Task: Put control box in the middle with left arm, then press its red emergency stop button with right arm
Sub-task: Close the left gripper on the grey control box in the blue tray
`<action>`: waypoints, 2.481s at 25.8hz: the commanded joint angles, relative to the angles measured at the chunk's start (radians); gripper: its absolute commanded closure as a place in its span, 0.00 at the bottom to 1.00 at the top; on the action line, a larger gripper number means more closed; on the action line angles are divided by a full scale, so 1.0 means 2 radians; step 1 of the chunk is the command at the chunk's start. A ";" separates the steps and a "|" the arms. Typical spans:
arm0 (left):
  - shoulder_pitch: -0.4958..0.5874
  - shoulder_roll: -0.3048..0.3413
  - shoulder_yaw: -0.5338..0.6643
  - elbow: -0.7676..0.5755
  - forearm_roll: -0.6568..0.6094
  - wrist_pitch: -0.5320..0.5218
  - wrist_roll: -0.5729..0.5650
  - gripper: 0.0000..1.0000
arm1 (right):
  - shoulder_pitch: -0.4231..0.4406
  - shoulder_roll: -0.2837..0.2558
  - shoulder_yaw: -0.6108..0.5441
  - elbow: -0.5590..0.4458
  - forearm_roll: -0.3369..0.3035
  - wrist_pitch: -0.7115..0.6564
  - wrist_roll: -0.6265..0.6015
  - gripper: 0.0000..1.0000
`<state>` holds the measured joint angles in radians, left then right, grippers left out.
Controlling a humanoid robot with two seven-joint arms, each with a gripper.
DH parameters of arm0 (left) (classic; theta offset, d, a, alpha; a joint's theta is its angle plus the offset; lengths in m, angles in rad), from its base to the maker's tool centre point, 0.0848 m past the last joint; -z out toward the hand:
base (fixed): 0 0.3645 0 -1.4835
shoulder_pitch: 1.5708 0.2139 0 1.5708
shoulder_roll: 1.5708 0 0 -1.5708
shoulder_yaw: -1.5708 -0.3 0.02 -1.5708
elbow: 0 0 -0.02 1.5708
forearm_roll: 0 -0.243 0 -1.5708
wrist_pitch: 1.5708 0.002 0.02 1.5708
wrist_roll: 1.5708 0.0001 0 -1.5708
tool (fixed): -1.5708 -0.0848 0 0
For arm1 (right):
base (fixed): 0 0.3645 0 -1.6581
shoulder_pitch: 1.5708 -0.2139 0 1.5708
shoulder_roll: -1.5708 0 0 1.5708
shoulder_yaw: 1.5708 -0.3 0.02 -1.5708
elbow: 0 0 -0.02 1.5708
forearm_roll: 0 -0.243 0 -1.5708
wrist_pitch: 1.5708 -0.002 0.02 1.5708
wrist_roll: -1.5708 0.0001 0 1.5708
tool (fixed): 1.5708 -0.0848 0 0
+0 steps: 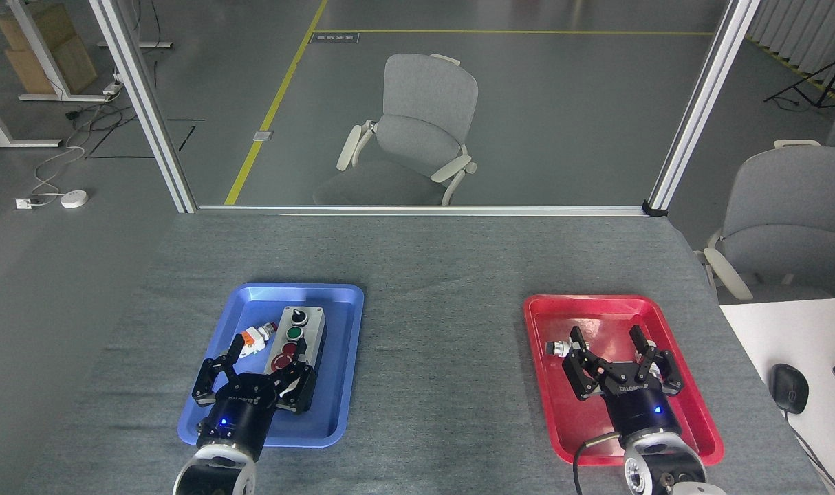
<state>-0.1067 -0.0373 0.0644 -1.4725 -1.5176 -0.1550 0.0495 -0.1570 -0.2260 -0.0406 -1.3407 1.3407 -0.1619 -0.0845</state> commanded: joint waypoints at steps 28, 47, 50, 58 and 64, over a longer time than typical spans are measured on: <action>0.005 0.008 0.008 -0.012 0.003 0.002 0.002 0.01 | 0.000 -0.004 0.001 0.000 0.000 0.000 0.001 0.01; 0.020 0.015 0.009 -0.014 0.002 0.000 0.012 0.01 | 0.000 -0.009 0.003 0.000 0.000 0.000 0.001 0.01; 0.020 0.022 0.007 -0.012 0.003 0.000 0.010 0.01 | 0.000 -0.010 0.002 0.000 0.000 0.000 0.001 0.01; 0.015 0.040 -0.037 0.016 0.005 0.053 0.024 0.01 | 0.000 -0.010 0.002 0.000 0.000 0.000 0.001 0.01; -0.002 0.043 -0.064 0.057 0.013 0.056 0.024 0.01 | 0.000 -0.011 0.002 0.000 0.000 0.000 0.001 0.01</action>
<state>-0.0895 0.0476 -0.0401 -1.4013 -1.4979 -0.0464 0.0959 -0.1564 -0.2471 -0.0368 -1.3407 1.3407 -0.1610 -0.0830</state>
